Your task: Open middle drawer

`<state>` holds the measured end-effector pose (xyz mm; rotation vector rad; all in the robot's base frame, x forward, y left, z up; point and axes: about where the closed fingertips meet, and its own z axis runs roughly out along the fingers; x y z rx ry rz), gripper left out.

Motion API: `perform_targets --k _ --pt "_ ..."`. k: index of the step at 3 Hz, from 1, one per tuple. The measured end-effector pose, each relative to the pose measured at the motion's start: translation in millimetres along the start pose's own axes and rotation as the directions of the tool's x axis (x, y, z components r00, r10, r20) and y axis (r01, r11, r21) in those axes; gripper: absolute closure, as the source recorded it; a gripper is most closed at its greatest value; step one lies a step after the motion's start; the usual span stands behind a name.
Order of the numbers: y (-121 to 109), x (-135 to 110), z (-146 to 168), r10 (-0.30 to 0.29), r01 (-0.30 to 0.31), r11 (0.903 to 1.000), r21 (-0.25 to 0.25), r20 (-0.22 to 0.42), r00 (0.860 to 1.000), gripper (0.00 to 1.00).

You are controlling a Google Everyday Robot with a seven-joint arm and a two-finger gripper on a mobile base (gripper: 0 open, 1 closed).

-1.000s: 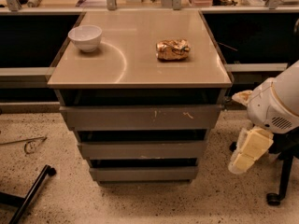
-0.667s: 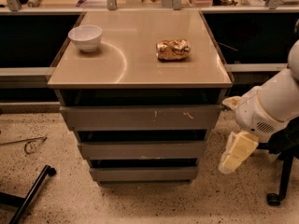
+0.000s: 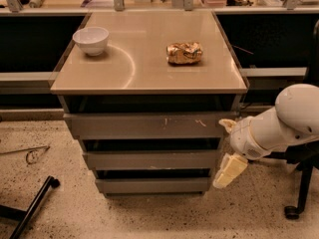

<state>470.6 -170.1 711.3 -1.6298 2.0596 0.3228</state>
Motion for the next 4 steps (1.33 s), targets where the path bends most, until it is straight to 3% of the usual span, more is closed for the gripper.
perform_targets --k 2,4 --pt "5.1 6.7 14.3 -0.005 0.005 1.0000 0.004 0.014 1.000 0.00" --pt "36.9 47.4 94.2 -0.083 0.087 0.9950 -0.049 0.080 0.993 0.00"
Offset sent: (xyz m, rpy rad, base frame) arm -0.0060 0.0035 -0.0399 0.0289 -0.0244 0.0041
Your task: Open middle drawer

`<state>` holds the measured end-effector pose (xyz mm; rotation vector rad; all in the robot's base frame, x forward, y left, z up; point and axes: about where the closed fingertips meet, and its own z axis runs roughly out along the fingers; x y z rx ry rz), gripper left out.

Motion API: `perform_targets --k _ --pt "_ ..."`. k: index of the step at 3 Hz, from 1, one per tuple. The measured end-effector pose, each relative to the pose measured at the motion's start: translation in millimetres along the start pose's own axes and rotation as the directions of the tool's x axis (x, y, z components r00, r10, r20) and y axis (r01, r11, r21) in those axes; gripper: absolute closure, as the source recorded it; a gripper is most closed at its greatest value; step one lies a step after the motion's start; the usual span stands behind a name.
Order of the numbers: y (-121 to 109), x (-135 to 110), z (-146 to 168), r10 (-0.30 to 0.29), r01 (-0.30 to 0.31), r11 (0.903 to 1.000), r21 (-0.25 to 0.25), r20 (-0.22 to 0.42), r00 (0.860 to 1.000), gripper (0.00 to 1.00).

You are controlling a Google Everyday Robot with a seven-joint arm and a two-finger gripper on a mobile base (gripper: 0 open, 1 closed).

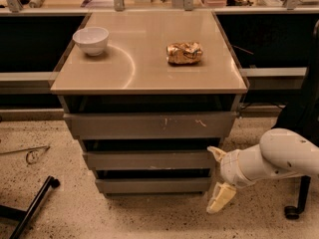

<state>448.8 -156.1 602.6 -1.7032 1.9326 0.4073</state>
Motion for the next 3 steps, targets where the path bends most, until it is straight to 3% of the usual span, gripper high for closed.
perform_targets --k 1,3 --pt "0.0 0.0 0.1 0.000 0.000 1.0000 0.000 0.000 1.000 0.00" --pt "-2.7 22.8 91.3 -0.077 0.078 0.9956 -0.053 0.018 0.997 0.00"
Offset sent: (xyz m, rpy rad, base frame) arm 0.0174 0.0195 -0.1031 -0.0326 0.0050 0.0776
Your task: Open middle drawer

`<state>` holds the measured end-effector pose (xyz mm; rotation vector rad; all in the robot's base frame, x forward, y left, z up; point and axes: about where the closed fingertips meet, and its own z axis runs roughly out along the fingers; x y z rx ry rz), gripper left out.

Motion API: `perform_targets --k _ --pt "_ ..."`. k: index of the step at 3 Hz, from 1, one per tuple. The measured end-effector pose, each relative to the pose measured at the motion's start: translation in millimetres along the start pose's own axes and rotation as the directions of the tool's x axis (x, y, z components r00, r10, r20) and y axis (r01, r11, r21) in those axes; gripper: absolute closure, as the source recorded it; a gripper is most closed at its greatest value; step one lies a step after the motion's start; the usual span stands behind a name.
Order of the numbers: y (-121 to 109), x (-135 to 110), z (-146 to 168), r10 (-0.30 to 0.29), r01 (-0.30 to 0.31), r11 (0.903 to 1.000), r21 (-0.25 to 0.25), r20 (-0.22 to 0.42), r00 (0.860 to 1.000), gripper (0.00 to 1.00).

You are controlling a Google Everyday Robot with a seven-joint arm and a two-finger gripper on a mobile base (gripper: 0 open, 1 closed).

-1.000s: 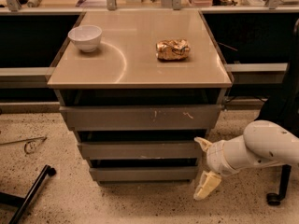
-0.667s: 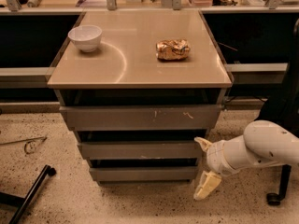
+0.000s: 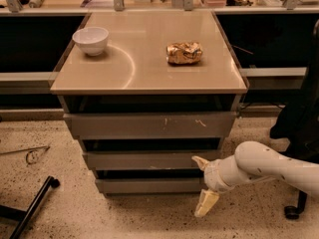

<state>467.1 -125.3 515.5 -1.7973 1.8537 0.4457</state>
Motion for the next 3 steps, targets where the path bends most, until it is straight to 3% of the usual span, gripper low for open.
perform_targets --k 1,2,3 --pt "0.0 0.0 0.0 0.000 0.000 1.0000 0.000 0.000 1.000 0.00" --pt "-12.7 -3.0 11.6 -0.038 0.037 0.9984 0.043 0.023 0.999 0.00" --pt "-32.2 -5.6 23.0 -0.118 0.108 0.9794 0.170 0.049 0.992 0.00"
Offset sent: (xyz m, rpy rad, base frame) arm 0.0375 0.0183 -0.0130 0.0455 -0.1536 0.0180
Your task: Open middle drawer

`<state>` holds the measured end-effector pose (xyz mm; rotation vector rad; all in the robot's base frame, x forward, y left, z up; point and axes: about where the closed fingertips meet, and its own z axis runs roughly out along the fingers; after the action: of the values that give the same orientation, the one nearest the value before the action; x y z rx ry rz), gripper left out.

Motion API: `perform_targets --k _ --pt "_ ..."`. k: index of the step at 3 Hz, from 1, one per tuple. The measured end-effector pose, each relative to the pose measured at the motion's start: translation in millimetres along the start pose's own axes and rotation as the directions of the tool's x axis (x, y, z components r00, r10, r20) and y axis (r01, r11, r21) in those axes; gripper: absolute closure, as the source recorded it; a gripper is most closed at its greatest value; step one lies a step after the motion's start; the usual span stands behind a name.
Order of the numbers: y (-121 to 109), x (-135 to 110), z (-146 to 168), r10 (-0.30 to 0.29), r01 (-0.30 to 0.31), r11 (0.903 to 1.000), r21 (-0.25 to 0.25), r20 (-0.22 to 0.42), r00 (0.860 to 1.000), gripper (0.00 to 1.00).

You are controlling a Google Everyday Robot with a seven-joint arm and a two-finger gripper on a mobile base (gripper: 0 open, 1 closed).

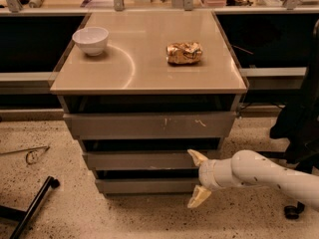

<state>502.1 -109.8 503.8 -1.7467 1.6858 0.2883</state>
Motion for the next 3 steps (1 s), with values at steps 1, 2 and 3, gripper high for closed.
perform_targets --k 1,2,3 --pt "-25.2 -5.2 11.0 -0.081 0.077 0.9887 0.129 0.027 0.996 0.00" --pt "-25.2 -5.2 11.1 -0.081 0.077 0.9887 0.129 0.027 0.996 0.00" --pt "-31.6 3.6 27.2 -0.073 0.070 0.9920 0.105 0.028 0.997 0.00"
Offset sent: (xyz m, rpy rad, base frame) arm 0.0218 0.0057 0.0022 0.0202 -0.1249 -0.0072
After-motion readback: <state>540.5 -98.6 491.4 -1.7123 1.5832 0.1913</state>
